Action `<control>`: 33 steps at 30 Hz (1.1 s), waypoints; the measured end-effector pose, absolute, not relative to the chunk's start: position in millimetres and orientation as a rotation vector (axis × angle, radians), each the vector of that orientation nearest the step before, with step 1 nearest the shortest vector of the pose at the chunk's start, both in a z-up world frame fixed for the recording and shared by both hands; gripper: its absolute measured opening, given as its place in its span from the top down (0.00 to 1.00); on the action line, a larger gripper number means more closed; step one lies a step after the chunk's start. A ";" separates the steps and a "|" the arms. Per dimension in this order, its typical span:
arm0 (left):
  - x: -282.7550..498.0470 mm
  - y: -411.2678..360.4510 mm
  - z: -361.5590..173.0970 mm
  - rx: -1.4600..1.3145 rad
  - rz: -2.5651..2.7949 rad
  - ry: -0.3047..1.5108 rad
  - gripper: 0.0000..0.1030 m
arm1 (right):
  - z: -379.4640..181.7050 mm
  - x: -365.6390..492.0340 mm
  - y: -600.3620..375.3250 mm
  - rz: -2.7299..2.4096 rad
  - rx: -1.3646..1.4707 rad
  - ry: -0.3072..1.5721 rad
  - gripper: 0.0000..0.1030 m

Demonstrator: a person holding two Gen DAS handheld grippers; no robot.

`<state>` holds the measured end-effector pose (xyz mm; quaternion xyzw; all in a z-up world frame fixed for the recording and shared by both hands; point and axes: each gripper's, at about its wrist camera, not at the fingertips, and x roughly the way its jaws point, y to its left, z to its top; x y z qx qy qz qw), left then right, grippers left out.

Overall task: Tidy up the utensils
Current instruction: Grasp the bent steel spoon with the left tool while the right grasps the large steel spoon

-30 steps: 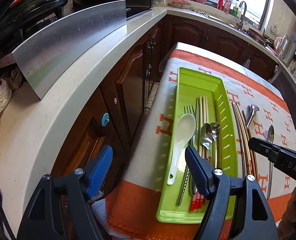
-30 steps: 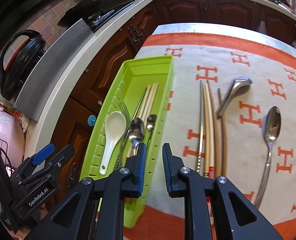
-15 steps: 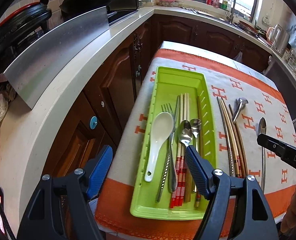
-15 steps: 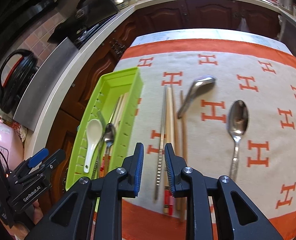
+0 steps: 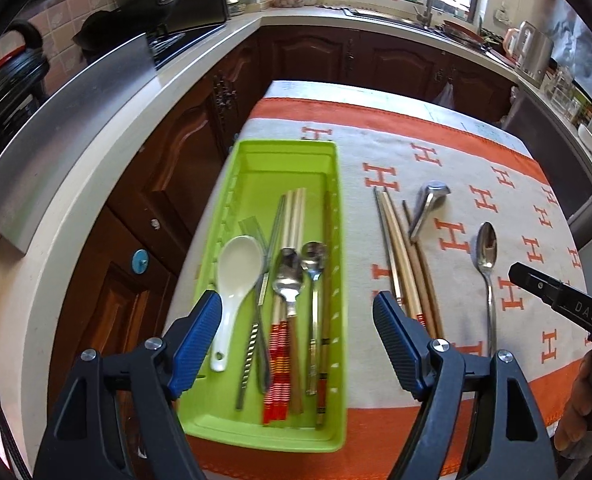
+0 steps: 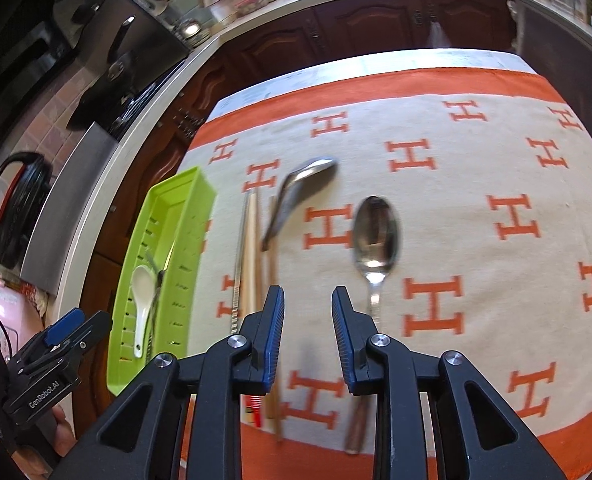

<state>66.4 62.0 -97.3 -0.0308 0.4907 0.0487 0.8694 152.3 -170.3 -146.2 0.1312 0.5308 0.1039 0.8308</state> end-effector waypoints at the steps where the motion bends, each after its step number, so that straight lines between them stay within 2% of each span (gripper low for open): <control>1: 69.4 55.8 -97.3 -0.056 0.093 1.029 0.26 | -148.3 153.5 -179.5 0.211 0.291 1.125 0.75; 9: 101.7 10.6 -105.5 0.012 0.024 1.040 0.26 | -168.7 169.2 -232.6 0.173 0.365 1.122 0.74; 16: 145.6 -22.4 -123.8 0.064 -0.019 1.058 0.26 | -196.7 200.6 -241.6 0.241 0.373 1.124 0.72; 22: 184.4 -49.3 -144.1 0.131 -0.008 1.047 0.26 | -224.2 223.2 -227.0 0.271 0.311 1.128 0.72; 27: 206.3 -67.4 -163.9 0.170 -0.019 1.070 0.26 | -229.3 226.5 -200.9 0.317 0.162 1.049 0.72; 28: 209.2 -69.7 -167.8 0.176 -0.016 1.077 0.26 | -230.6 226.2 -195.4 0.328 0.132 1.031 0.73; 31: 218.0 -73.4 -178.1 0.174 -0.008 1.089 0.26 | -233.9 225.7 -188.3 0.382 0.137 1.026 0.90; 32: 221.1 -73.1 -180.8 0.163 -0.006 1.094 0.29 | -234.8 225.9 -189.1 0.389 0.150 1.023 0.92; 33: 223.4 -72.9 -182.9 0.151 -0.007 1.098 0.39 | -235.5 226.3 -190.5 0.393 0.164 1.021 0.93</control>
